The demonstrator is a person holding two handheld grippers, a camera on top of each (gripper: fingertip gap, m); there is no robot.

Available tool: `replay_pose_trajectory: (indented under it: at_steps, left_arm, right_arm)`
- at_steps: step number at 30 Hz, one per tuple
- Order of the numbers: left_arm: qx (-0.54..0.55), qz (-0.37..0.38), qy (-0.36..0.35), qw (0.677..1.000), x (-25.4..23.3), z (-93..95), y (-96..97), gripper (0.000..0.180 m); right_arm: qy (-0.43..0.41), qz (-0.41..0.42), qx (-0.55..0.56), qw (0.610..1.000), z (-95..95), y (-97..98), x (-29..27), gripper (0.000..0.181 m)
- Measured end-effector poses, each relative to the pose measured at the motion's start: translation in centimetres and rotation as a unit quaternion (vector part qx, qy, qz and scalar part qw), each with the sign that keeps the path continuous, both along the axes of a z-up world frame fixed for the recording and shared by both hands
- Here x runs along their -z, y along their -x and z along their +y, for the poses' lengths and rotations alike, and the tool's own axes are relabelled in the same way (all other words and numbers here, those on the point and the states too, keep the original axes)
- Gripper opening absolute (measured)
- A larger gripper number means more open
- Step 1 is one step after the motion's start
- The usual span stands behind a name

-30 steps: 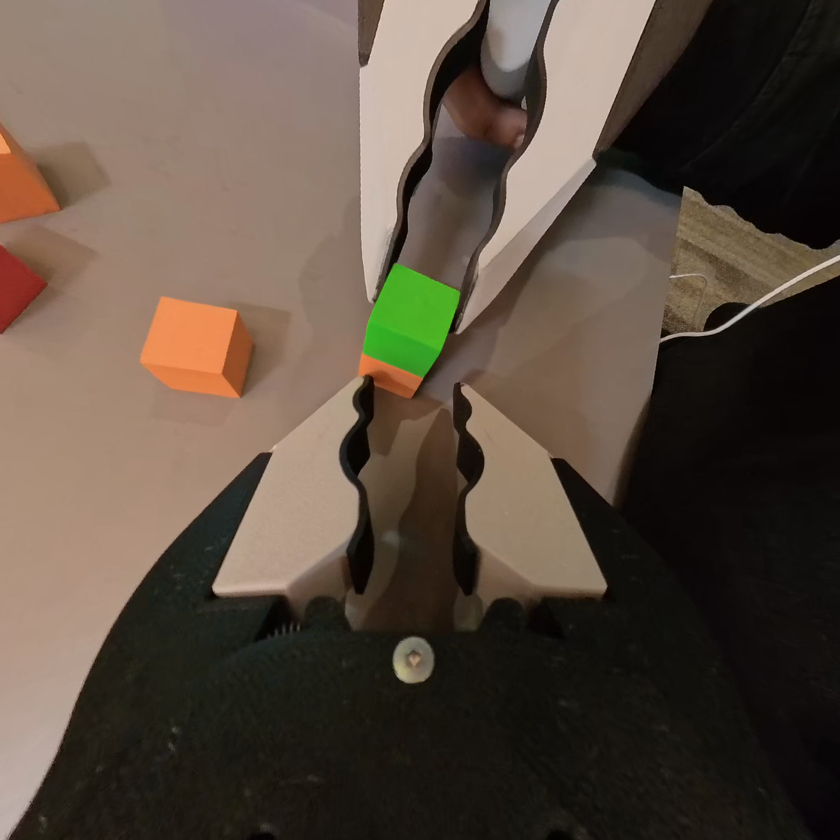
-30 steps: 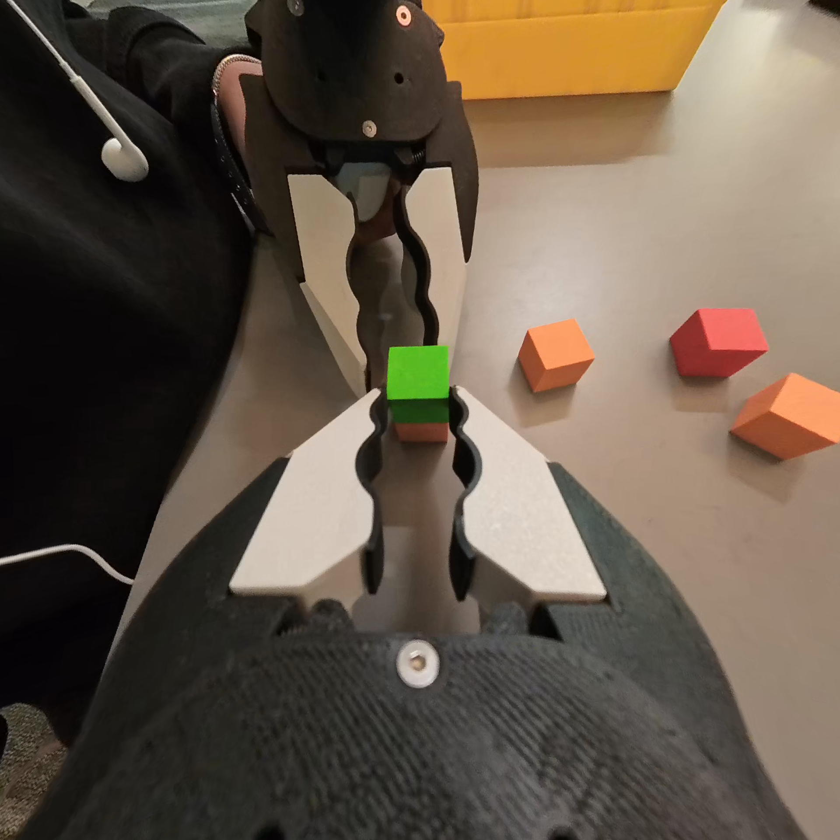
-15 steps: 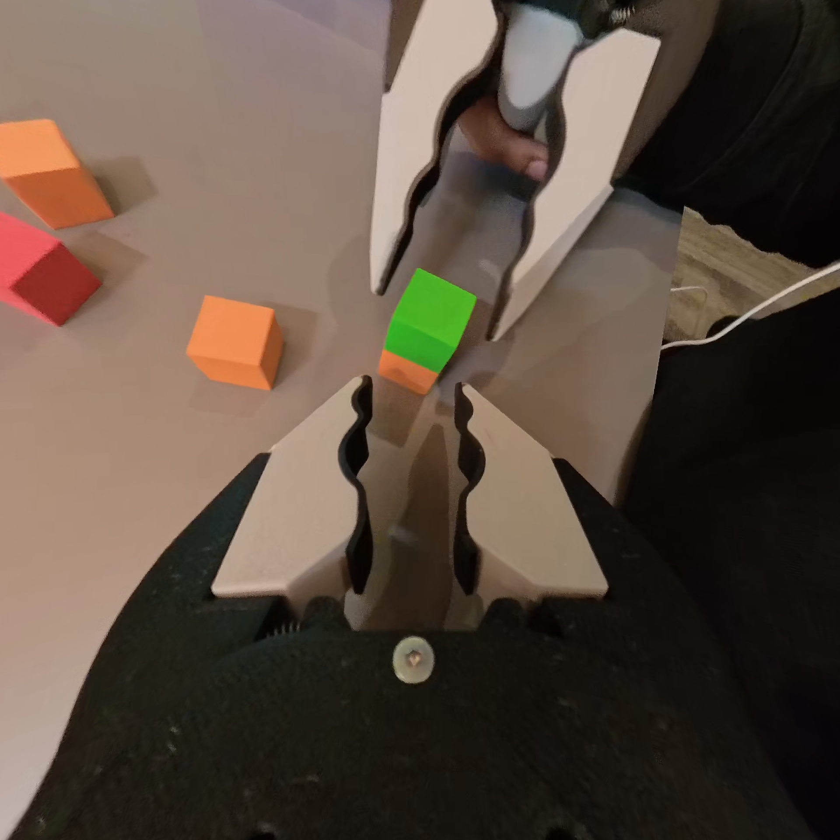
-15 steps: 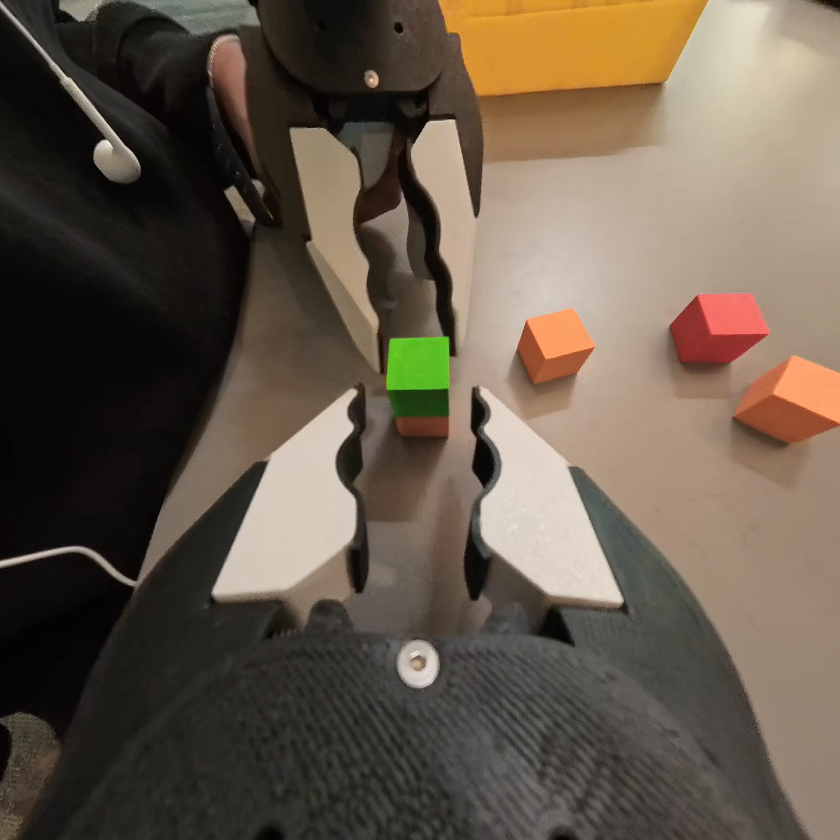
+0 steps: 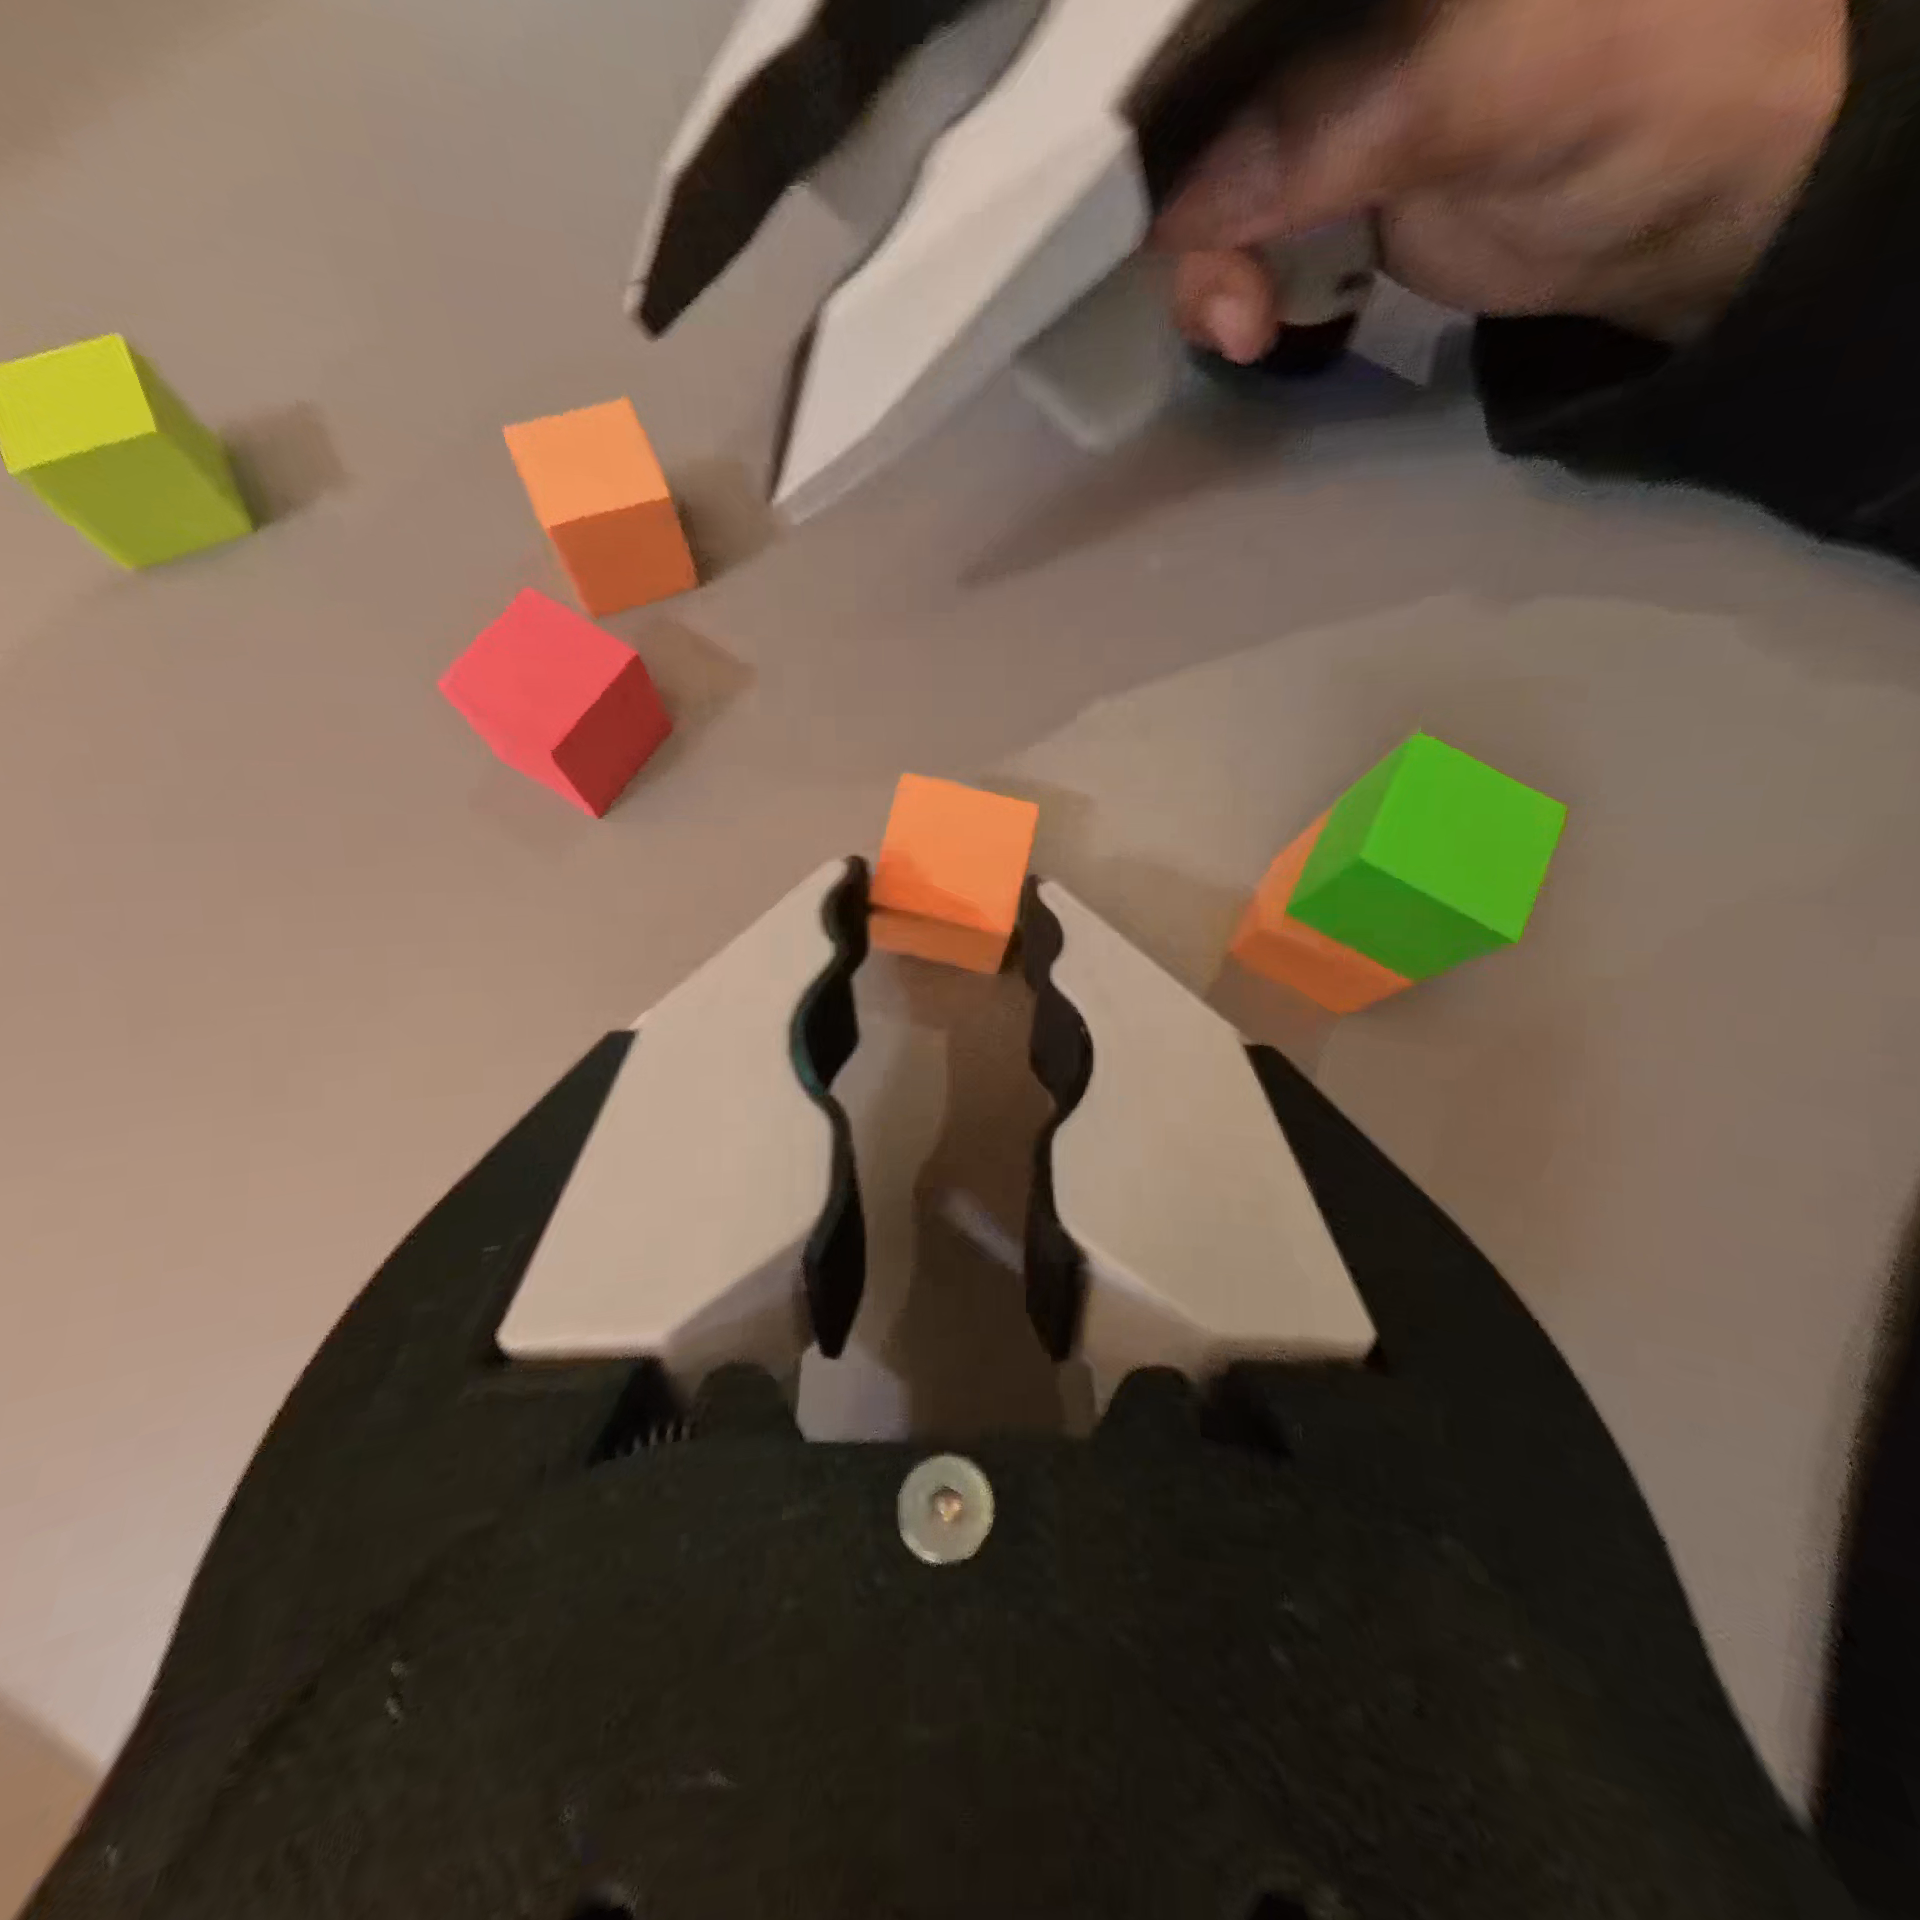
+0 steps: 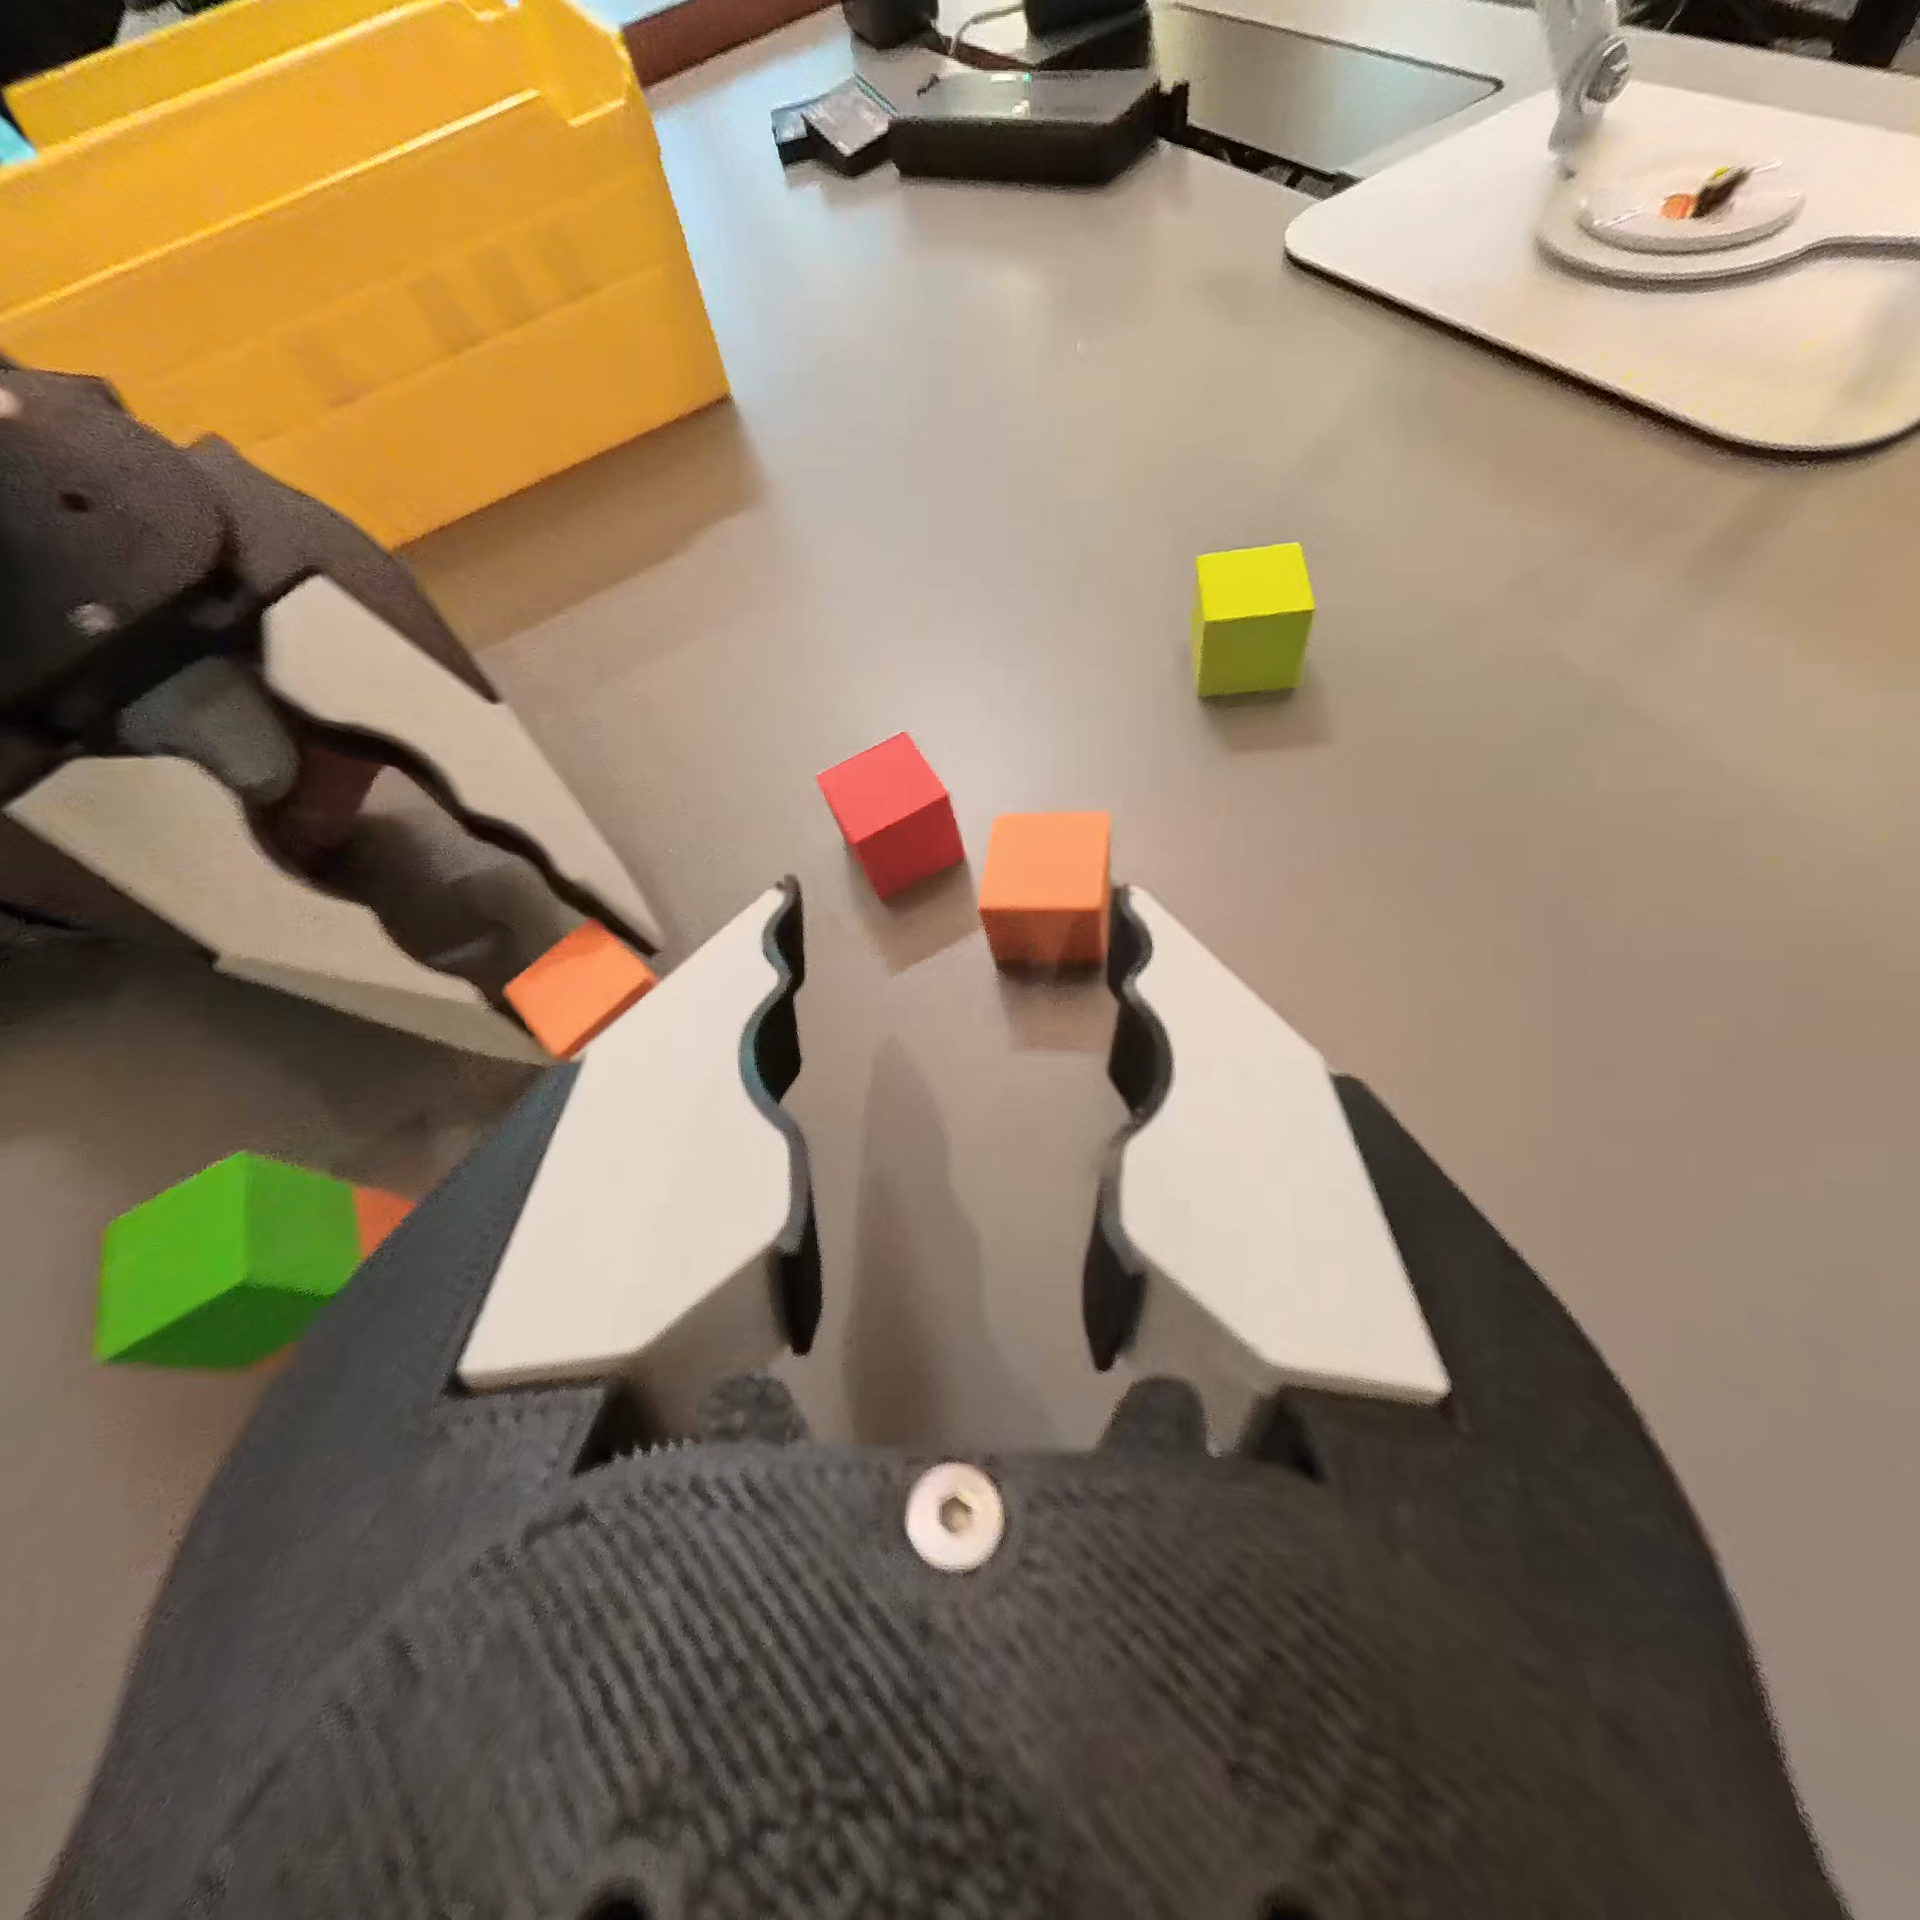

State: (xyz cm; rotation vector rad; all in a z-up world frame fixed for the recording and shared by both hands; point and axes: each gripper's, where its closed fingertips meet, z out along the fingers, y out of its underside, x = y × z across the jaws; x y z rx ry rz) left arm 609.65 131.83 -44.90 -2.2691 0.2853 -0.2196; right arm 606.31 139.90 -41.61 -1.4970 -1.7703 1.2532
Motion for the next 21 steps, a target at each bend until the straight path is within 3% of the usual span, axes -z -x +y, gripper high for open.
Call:
replay_pose_trajectory:
  at_steps: [3,7,12,17,21]
  left_arm:
    - [-0.012,0.037,-0.045,0.998,-1.4,0.0,0.6,0.025]
    - [-0.033,-0.004,-0.104,0.994,-4.7,-0.8,1.2,0.025]
    - [-0.018,-0.01,-0.127,0.992,-6.9,-2.1,0.8,0.025]
    - [-0.03,-0.001,-0.11,0.993,-6.0,-3.0,1.5,0.025]
    - [-0.032,-0.017,-0.09,0.995,-4.5,-3.3,1.2,0.025]
  right_arm:
    - [-0.01,-0.02,0.003,1.0,0.6,1.7,0.7,0.058]
    - [-0.039,-0.051,0.016,0.998,1.3,2.4,2.0,0.026]
    - [-0.067,-0.015,0.013,0.998,0.5,1.0,0.7,0.024]
    - [-0.041,0.071,-0.104,0.991,-5.3,-4.2,-4.0,0.024]
    - [-0.034,0.066,-0.202,0.977,-9.7,-8.5,-4.8,0.024]
